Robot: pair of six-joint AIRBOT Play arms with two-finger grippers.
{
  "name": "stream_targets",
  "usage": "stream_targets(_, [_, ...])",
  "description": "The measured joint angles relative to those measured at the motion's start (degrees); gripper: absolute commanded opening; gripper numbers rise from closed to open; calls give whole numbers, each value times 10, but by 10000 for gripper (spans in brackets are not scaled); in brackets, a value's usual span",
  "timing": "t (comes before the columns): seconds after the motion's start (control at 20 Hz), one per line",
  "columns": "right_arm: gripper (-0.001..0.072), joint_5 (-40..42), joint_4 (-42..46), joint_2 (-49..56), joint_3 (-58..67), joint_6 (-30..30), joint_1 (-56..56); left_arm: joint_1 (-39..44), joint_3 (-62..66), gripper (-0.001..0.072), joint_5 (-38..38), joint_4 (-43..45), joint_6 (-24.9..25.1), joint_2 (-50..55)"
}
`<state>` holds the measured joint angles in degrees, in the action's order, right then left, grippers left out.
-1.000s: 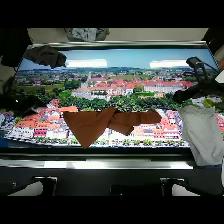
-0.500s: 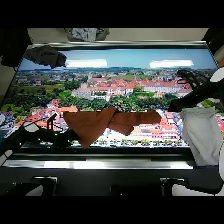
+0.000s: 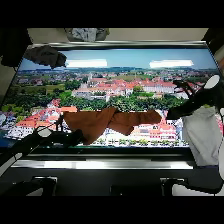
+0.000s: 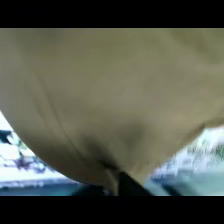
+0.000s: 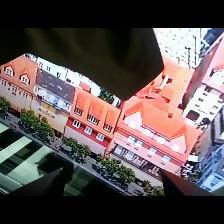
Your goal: Fold the shirts.
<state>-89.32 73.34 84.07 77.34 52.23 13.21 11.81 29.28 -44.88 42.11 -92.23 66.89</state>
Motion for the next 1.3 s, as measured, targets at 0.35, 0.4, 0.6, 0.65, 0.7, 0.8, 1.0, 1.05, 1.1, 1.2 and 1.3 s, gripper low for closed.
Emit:
stream_targets(0.35, [705,79,-113,0,-146,-50,-91,-3,39,24,10,21,-6,-1])
stream_targets(0.4, [705,100,-130,0,-164,-58,-99,-3,46,23,4,36,-6,-2])
stream_targets(0.6, [708,151,-183,-3,-197,-73,-116,-4,72,23,-21,93,-6,-17])
stream_targets(0.65, [710,159,-197,-3,-201,-73,-118,-4,78,23,-25,105,-6,-21])
stream_targets(0.7, [710,165,-215,-3,-203,-72,-120,-4,83,23,-28,116,-6,-24])
stream_targets(0.8, [710,180,-244,-4,-208,-70,-129,-4,93,23,-32,130,-6,-30])
stream_targets(1.0, [708,214,-262,11,-222,-48,-177,-4,103,23,-36,145,-6,-34])
stream_targets(1.05, [703,228,-268,16,-224,-44,-192,-4,104,24,-37,146,-5,-35])
stream_targets(1.1, [702,244,-273,19,-225,-41,-203,-4,105,23,-37,148,-4,-36])
stream_targets(1.2, [445,283,-293,24,-227,-35,-226,-4,106,24,-37,149,-2,-39])
stream_targets(1.3, [42,313,-311,28,-227,-27,-245,-6,107,24,-37,150,1,-40])
